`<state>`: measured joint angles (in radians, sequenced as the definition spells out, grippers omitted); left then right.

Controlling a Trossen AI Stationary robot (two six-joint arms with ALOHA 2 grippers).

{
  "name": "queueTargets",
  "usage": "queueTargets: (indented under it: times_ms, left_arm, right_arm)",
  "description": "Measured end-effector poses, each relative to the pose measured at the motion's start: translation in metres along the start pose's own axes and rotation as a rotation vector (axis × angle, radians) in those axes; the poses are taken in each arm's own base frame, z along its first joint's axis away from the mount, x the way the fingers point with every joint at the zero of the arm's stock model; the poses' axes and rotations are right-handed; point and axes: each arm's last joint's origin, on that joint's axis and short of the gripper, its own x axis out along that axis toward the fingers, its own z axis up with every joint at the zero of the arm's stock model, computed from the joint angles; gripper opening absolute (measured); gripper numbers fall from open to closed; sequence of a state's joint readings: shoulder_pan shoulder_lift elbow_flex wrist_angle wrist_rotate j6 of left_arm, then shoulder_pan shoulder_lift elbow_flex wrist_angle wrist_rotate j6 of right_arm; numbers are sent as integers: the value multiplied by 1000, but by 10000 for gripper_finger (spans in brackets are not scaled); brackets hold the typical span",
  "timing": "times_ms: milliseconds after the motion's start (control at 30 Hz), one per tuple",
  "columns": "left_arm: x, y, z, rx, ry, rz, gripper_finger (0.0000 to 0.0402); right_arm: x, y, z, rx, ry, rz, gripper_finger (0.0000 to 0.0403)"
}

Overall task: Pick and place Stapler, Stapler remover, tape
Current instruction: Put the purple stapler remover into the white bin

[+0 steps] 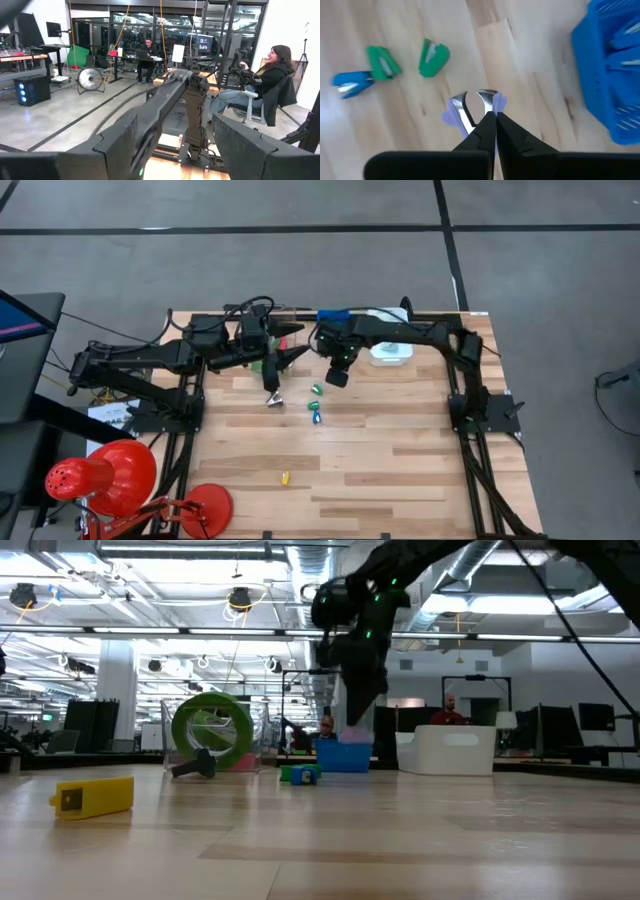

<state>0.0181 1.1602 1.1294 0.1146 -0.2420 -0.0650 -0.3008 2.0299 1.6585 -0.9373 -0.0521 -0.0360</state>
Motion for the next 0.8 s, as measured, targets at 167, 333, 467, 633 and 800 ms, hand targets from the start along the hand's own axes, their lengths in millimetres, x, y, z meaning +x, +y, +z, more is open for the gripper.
queueTargets:
  times_ms: [167, 333, 467, 633, 800]
  left_arm:
    - [0, 0, 0, 0, 0, 0, 245]
    - [0, 0, 0, 0, 0, 0, 245]
    - [0, 0, 0, 0, 0, 0, 245]
    - [0, 0, 0, 0, 0, 0, 245]
    - [0, 0, 0, 0, 0, 0, 245]
  right_arm:
    - [-39, 2, -5, -4, -64, -2, 0]
    - [-76, -1, -13, 7, -135, -9, 0]
    - [-95, -13, -20, 38, -169, -23, 0]
    - [-109, -30, -27, 87, -189, -42, 0]
    - [-114, -48, -33, 136, -181, -60, 0]
